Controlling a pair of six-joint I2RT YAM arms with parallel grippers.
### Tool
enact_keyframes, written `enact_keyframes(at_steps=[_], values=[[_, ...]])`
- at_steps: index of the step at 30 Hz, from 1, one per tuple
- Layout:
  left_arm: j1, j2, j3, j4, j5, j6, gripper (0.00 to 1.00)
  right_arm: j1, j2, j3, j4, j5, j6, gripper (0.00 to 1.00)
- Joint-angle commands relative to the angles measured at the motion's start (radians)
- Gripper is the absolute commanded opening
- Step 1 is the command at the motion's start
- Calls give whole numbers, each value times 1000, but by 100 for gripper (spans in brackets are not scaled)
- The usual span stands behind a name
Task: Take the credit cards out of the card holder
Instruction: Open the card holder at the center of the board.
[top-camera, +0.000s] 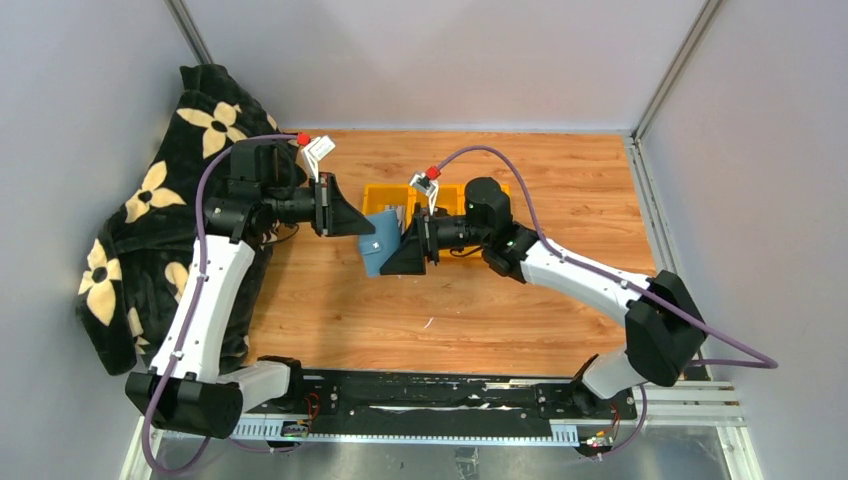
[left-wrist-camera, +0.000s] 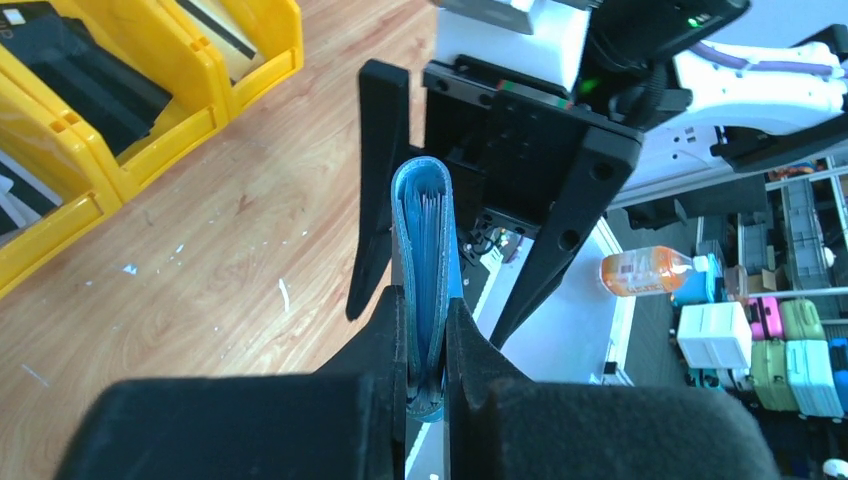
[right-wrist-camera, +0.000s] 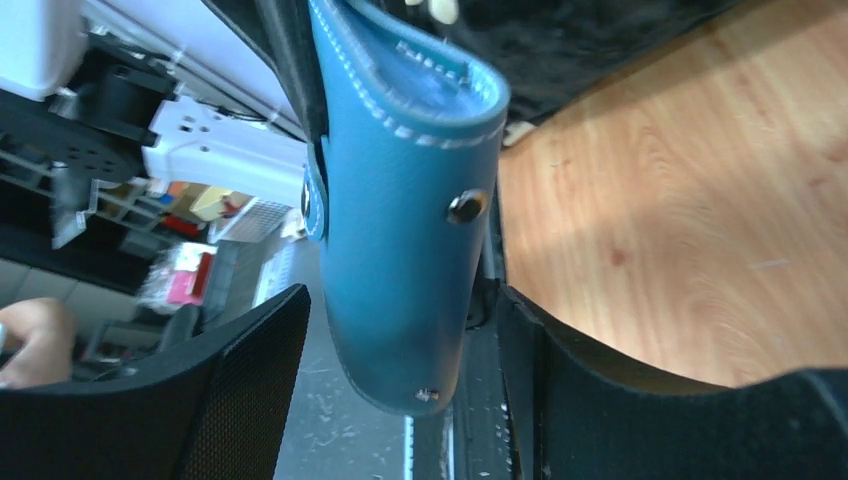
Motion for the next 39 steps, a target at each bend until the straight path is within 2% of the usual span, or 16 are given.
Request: enact_keyframes(at_steps=[1, 7, 11, 13, 15, 18, 19, 20, 21, 22, 26, 32, 34, 39], values=[[-4, -38, 14, 9, 72, 15, 0, -25, 30, 61, 163, -168, 120, 71], [-5, -78, -23, 4, 78, 49, 0, -63, 38, 135, 214, -221, 168, 74], [-5, -88, -32, -2, 75, 66, 0, -64, 66, 182, 213, -258, 193, 68], [-5, -91, -29, -2, 74, 69, 0, -64, 78, 199, 191, -267, 194, 59], [-5, -91, -24, -2, 73, 72, 0, -64, 89, 216, 164, -280, 189, 46], [-5, -98, -20, -2, 62, 76, 0, -66, 90, 236, 118, -287, 166, 19], [-5, -98, -20, -3, 56, 75, 12, -68, 88, 245, 99, -278, 159, 10], [-5, -101, -22, -4, 48, 75, 37, -72, 83, 253, 81, -267, 148, 4], [-5, -105, -24, -4, 42, 72, 75, -79, 77, 261, 68, -250, 142, 1], [-5, -108, -26, -5, 34, 65, 98, -86, 64, 265, 64, -221, 139, 0], [-5, -127, -42, -7, 1, 39, 100, -101, -19, 191, 163, -59, 168, 0], [-5, -145, -59, -8, 30, -6, 99, -86, -110, -65, 583, 288, 332, 0], [-5, -145, -55, -8, 43, -21, 93, -59, -118, -110, 659, 358, 339, 0], [-5, -132, -42, -7, 63, -52, 76, 19, -121, -122, 632, 456, 258, 0]])
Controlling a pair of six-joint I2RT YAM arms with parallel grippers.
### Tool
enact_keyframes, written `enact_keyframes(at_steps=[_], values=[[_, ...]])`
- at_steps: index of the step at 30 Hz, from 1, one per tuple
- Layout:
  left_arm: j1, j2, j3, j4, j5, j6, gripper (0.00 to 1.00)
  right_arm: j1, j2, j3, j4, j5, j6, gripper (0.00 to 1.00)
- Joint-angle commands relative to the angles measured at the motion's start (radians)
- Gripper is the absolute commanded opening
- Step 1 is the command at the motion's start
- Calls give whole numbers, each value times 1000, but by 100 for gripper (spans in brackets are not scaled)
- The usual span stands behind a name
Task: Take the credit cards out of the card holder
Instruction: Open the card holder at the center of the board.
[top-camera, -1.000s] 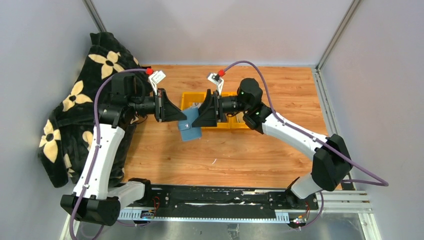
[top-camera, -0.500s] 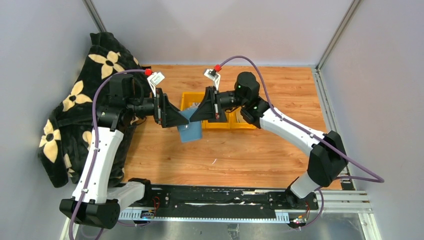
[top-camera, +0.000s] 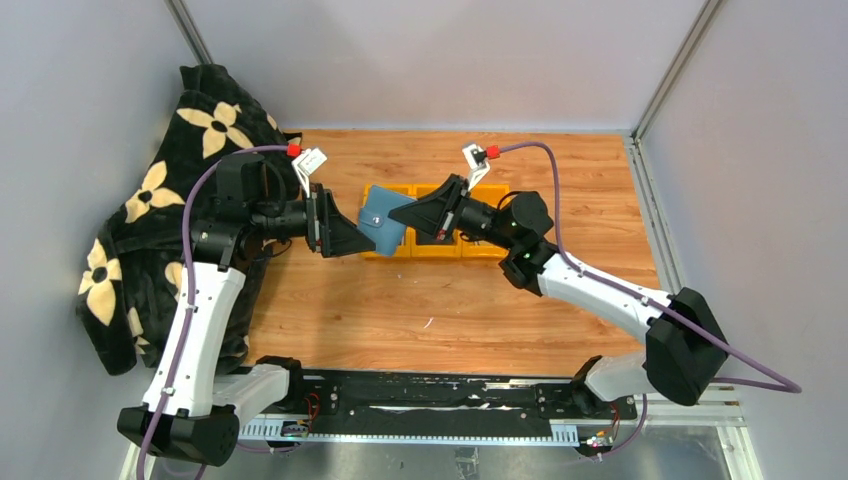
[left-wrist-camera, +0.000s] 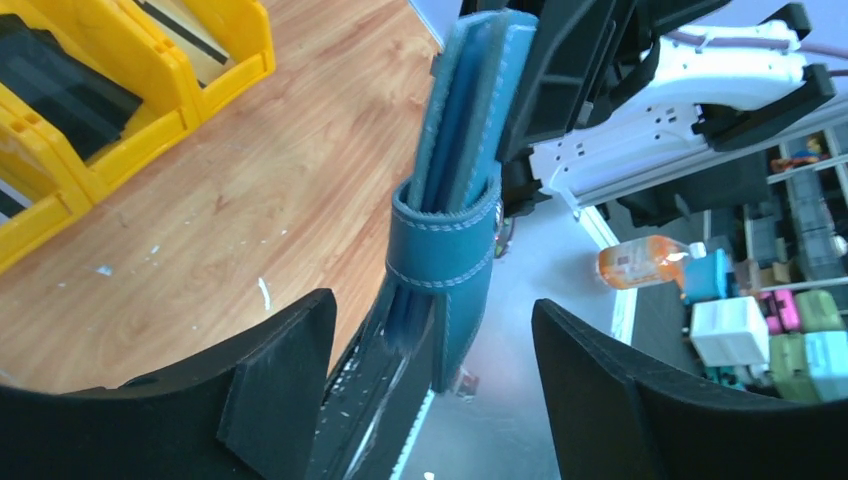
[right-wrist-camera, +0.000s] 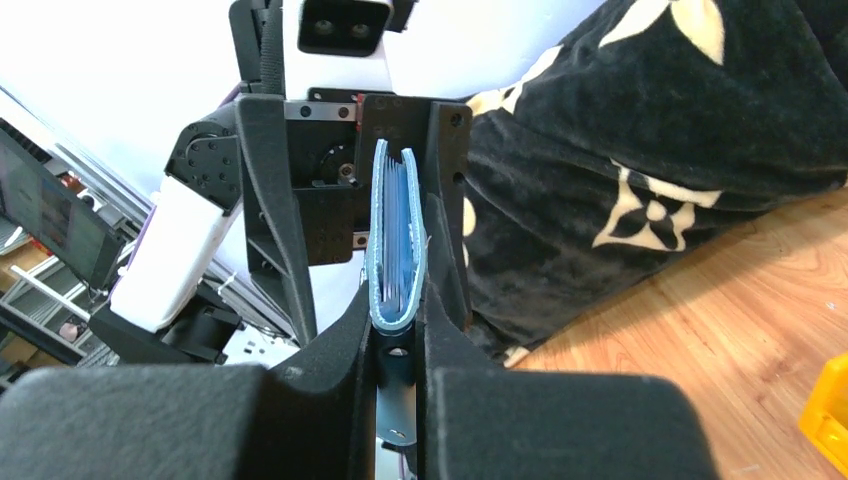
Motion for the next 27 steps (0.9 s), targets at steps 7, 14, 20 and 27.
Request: enact_keyframes(at_steps=[7, 14, 20, 27], values=[[-5, 11, -4, -5, 40, -52, 53, 101, 7, -14, 205, 224, -26, 0], [-5, 13, 28, 1, 10, -50, 12, 109, 3, -22, 105, 207, -66, 33], [-5, -1, 1, -96, -172, 185, 0, -61, 39, 104, -10, -241, -39, 57], [-21, 30, 29, -297, -231, 551, 0, -112, 168, 346, -282, -592, -154, 79]])
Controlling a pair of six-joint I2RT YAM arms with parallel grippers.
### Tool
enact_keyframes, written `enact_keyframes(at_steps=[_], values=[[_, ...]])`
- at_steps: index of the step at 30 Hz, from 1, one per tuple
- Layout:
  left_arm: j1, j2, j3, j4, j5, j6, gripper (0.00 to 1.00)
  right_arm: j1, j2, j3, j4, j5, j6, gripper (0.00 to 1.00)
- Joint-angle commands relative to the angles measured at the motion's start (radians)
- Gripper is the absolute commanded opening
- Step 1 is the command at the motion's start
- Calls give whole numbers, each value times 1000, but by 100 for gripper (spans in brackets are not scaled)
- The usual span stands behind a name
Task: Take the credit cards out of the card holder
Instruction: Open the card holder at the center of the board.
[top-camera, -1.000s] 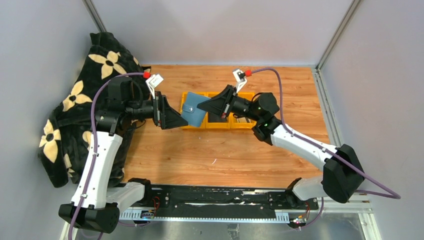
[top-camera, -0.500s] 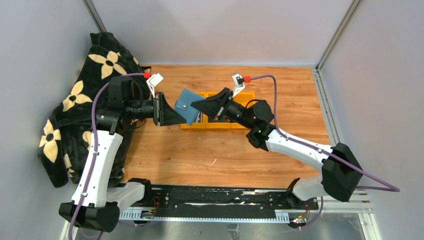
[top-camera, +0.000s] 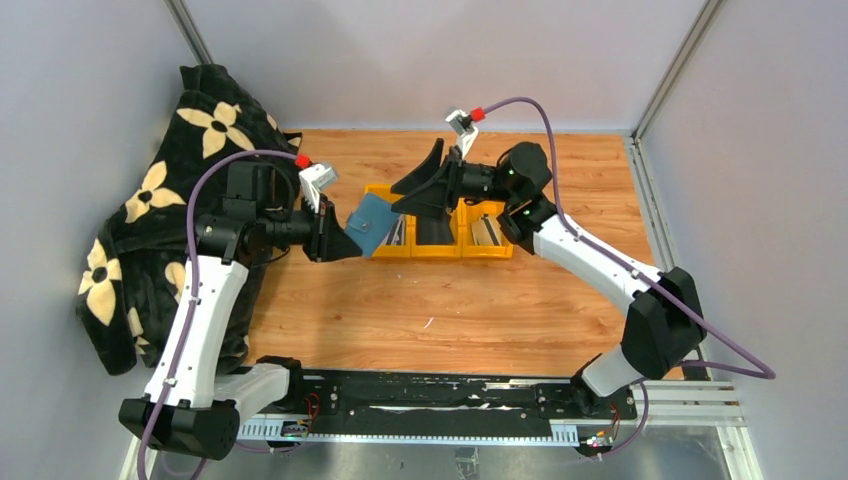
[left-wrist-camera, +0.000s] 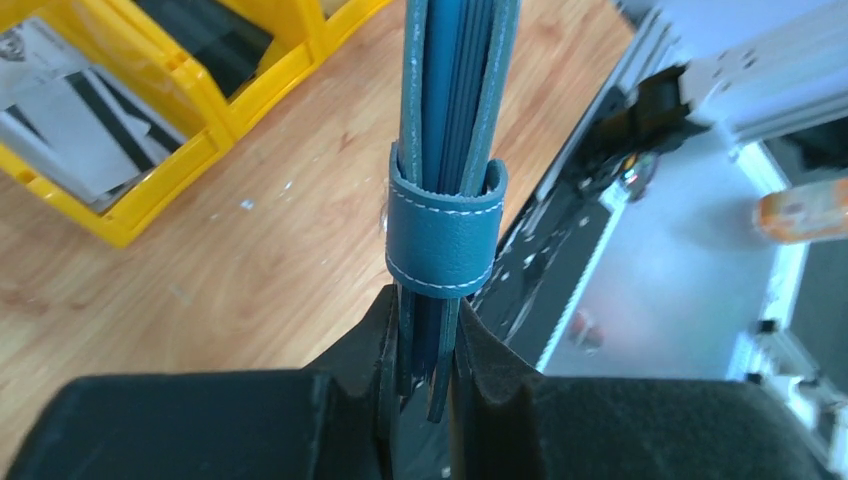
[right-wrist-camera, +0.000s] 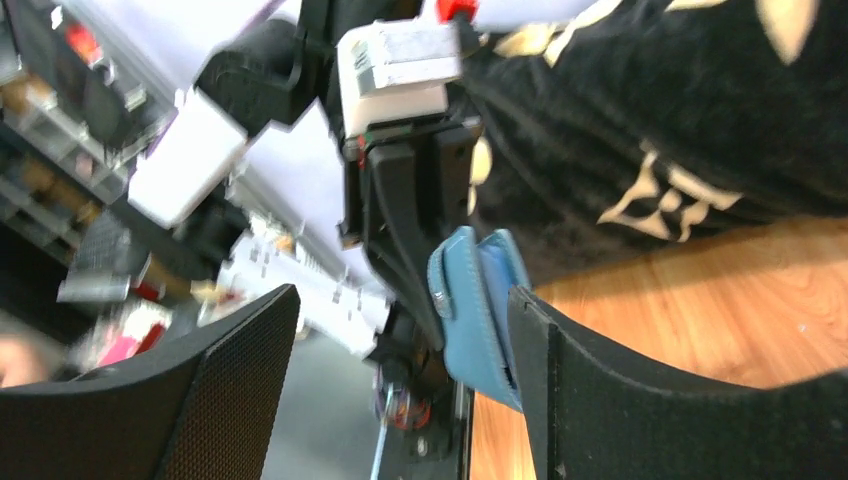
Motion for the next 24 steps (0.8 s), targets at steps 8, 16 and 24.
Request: enact_keyframes(at_steps=[8, 16, 24], values=[[-212, -50, 12, -198, -257, 450, 0, 52, 44, 232, -638, -244, -506, 81], [-273, -39, 18, -200, -333, 477, 0, 148, 39, 338, -1040, -165, -835, 84], [-282, -42, 53, -202, -343, 470, 0, 171, 42, 319, -1077, -109, -855, 77]])
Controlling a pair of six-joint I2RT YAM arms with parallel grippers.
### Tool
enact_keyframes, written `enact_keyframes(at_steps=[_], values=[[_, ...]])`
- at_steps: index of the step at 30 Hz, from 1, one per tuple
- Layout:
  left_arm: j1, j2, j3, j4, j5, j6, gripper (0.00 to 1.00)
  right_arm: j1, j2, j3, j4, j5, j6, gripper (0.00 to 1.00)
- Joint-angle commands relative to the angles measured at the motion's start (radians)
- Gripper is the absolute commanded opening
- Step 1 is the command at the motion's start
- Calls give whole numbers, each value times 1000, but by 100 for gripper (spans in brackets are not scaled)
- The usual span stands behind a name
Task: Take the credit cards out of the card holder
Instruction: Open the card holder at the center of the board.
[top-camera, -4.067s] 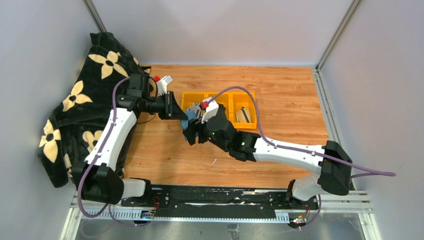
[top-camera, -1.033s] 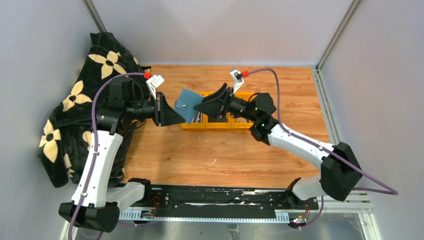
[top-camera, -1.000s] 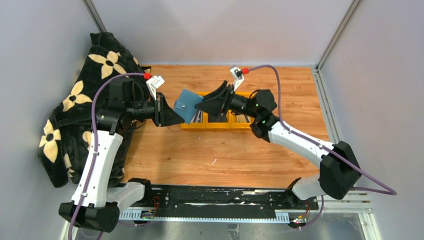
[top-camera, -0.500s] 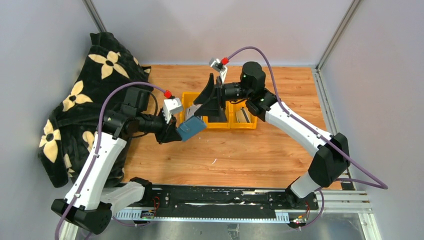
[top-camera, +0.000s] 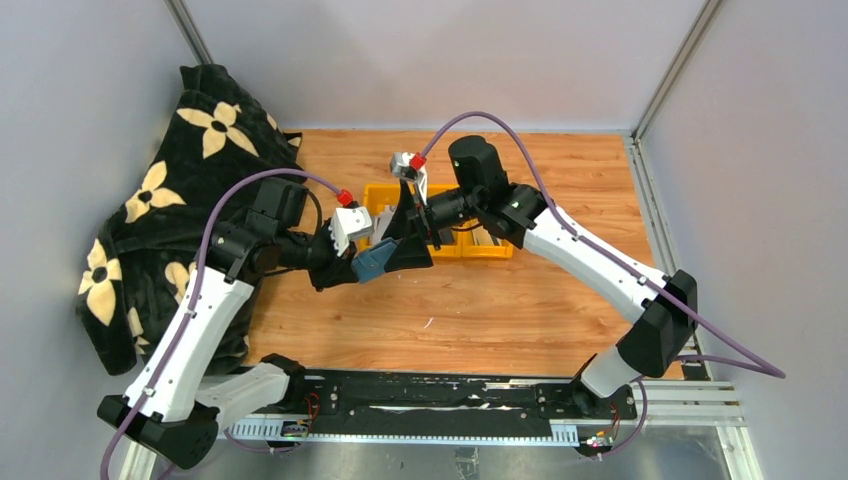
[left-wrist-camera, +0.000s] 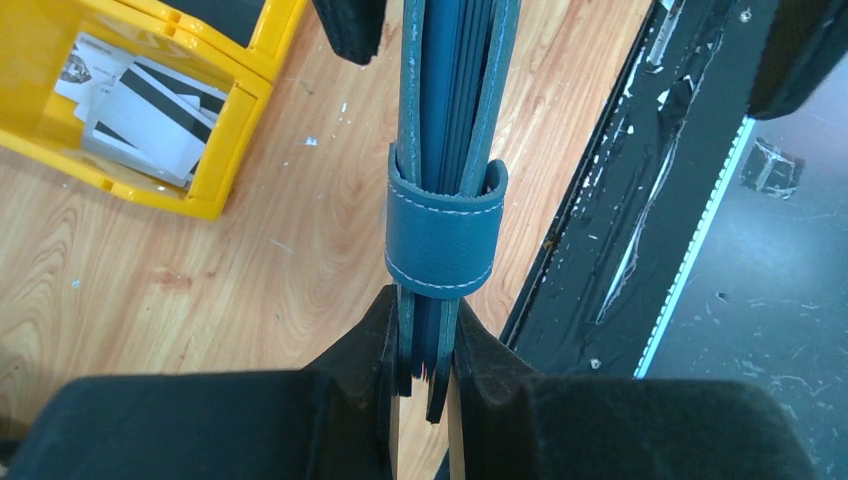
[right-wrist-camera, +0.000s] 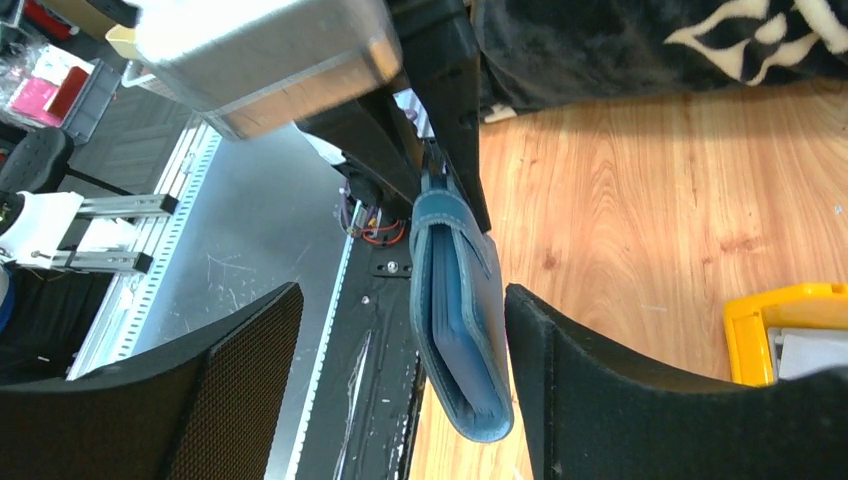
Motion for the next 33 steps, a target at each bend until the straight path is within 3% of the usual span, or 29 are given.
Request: enact_keyframes(at_steps=[1, 6, 8, 10, 12, 13, 14, 16, 17, 18, 23, 27, 30, 33], values=[[-18, -12, 52, 2, -4, 10, 0, 20, 2, 17, -74, 48, -49, 76], [-35, -17, 61, 1, -25, -3, 0, 49, 31, 71, -115, 104, -56, 71], [-40, -16, 64, 0, -31, -12, 0, 59, 44, 95, -136, 134, -78, 63], [-42, -18, 68, 0, -30, -15, 0, 63, 57, 125, -155, 165, -73, 45], [-43, -18, 76, 2, -28, -18, 3, 63, 56, 139, -169, 190, -67, 19], [-43, -17, 84, 2, -24, -20, 12, 63, 48, 136, -166, 217, -66, 7], [-43, -15, 93, 2, -20, -26, 28, 62, 32, 126, -159, 243, -65, 1], [-43, -14, 111, 2, 7, -59, 75, 54, -10, 86, -110, 266, -14, 0], [-43, -16, 114, 3, 32, -75, 92, 47, -37, 51, -59, 264, 19, 0], [-43, -20, 112, 3, 65, -94, 99, 39, -69, 14, 34, 261, 63, 0], [-41, -20, 133, 46, 173, -268, 100, 18, -237, -269, 546, 299, 356, 0], [-26, -53, 131, 174, 202, -458, 97, 17, -334, -495, 908, 441, 572, 0], [6, -91, 95, 291, 280, -595, 86, 19, -359, -616, 1138, 564, 691, 0], [34, -126, 41, 428, 362, -753, 66, 26, -362, -664, 1239, 614, 747, 0]])
